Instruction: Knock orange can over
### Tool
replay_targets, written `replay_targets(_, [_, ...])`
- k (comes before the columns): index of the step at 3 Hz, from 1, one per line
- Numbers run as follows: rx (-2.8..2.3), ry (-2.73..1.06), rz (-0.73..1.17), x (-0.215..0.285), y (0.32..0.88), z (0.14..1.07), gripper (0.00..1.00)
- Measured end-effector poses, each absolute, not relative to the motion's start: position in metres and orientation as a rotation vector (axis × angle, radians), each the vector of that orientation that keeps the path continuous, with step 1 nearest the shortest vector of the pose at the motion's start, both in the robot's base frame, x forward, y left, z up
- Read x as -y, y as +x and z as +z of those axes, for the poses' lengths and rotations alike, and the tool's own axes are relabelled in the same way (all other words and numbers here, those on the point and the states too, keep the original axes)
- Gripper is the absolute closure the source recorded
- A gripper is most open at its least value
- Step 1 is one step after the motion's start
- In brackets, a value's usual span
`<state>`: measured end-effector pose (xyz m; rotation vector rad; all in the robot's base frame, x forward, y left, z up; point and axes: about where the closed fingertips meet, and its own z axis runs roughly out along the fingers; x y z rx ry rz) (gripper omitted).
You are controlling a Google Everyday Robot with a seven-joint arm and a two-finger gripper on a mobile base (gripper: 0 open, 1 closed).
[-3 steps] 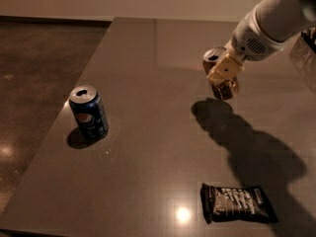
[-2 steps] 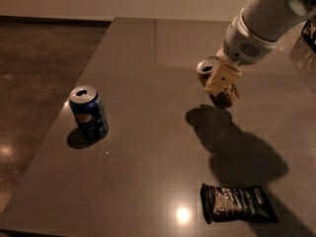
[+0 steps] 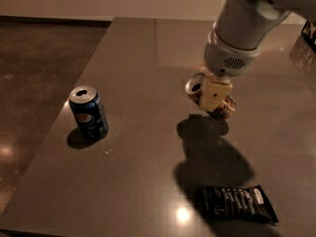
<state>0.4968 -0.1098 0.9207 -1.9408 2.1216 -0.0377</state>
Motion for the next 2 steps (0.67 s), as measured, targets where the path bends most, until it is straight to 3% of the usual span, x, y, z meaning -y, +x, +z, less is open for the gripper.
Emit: replay_targets(2, [-2.081, -2.046, -0.065, 0.1012, 0.4886, 0.9132, 0.15])
